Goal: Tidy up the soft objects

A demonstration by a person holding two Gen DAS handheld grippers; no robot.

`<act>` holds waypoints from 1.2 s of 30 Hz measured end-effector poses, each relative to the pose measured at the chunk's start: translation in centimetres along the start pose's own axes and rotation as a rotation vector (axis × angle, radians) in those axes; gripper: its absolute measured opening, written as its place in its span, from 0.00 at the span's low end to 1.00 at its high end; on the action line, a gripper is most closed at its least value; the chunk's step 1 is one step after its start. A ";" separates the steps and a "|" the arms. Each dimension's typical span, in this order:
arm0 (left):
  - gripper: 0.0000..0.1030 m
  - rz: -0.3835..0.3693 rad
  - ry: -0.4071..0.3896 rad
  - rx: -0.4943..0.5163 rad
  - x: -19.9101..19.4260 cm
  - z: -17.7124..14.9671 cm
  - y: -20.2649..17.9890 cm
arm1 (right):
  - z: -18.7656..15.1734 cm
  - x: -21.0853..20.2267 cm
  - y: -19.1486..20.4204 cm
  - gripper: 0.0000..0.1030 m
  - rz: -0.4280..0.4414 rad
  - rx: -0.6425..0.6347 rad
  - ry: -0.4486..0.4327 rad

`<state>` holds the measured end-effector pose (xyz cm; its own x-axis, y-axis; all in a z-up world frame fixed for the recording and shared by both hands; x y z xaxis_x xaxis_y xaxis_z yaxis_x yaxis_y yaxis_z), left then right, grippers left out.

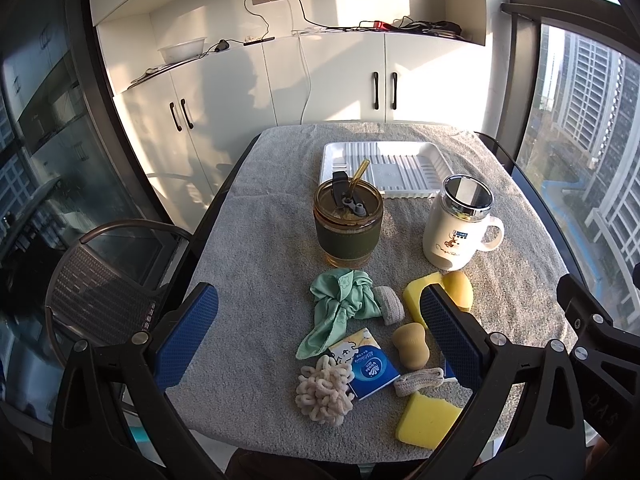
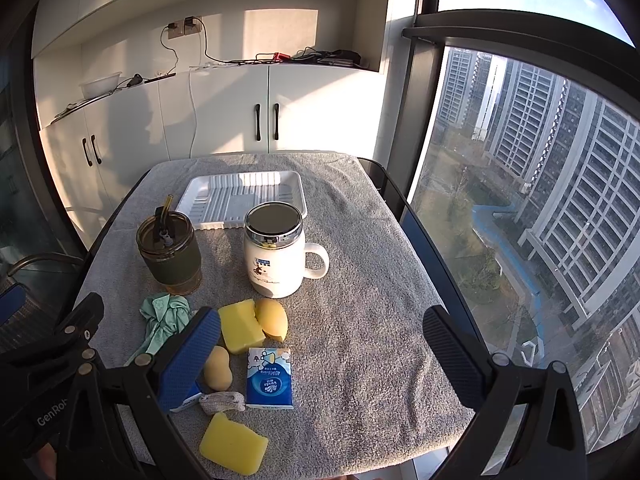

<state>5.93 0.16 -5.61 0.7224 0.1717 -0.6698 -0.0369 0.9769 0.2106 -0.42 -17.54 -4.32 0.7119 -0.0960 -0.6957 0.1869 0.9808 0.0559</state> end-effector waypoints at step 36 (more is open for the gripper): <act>0.81 -0.197 0.325 0.135 11.5 -15.6 -1.0 | -15.1 6.3 7.1 0.96 0.275 -0.381 0.183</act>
<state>3.53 3.11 -24.66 0.4497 0.0350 -0.8925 0.1869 0.9734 0.1324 -4.87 -8.56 -19.12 0.5630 0.1727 -0.8082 -0.2754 0.9612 0.0135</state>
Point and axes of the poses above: each gripper's, at about its wrist camera, not at the fingertips, and x roughly the way its jaws point, y to its left, z to its top, the point moved 8 cm from there along x, roughly the way its jaws point, and after that the axes turned 10 degrees about z, right-handed, at the moved point
